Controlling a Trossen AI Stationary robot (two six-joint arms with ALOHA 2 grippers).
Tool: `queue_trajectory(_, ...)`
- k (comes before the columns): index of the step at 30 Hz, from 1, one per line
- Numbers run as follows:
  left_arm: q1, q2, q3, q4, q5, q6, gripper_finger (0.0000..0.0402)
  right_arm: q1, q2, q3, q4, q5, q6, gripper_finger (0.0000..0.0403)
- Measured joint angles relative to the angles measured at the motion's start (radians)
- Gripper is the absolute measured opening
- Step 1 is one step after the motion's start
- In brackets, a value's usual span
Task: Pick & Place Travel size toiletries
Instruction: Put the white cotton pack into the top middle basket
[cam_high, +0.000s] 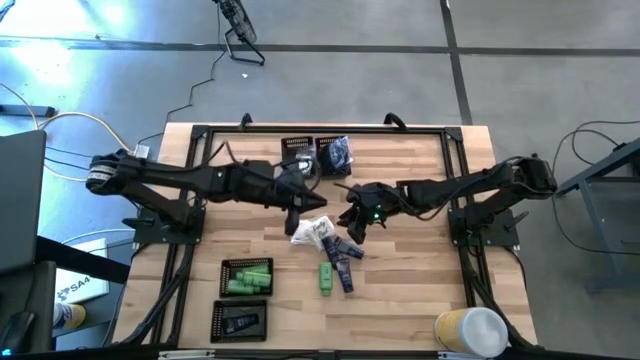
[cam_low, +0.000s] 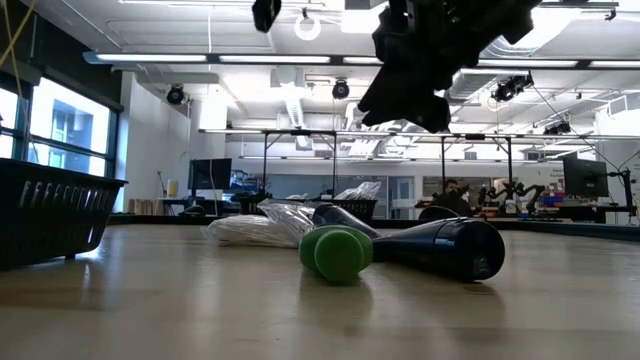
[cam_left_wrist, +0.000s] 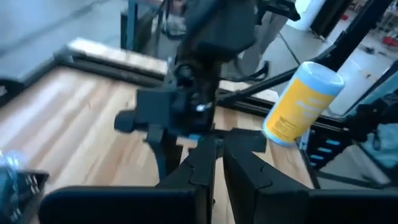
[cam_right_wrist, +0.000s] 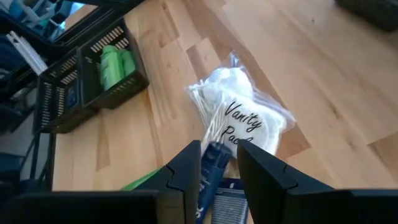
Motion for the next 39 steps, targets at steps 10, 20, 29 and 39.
queue_trajectory(10,-0.05,0.0,0.0,0.03,-0.018,0.115,0.0028,-0.008,0.0,0.0,0.032,0.035,-0.055,0.0097)
queue_trajectory(20,-0.018,-0.01,0.0,-0.029,0.105,0.188,0.0028,-0.07,0.0,0.0,0.057,-0.038,0.005,0.0097)
queue_trajectory(29,0.044,-0.023,-0.009,-0.076,0.264,0.218,0.0021,-0.076,0.0,0.0,0.147,-0.024,0.004,0.0097)
queue_trajectory(39,0.063,-0.239,-0.284,0.157,0.174,0.158,0.0007,-0.091,0.0,0.0,0.156,-0.082,0.01,0.0097)
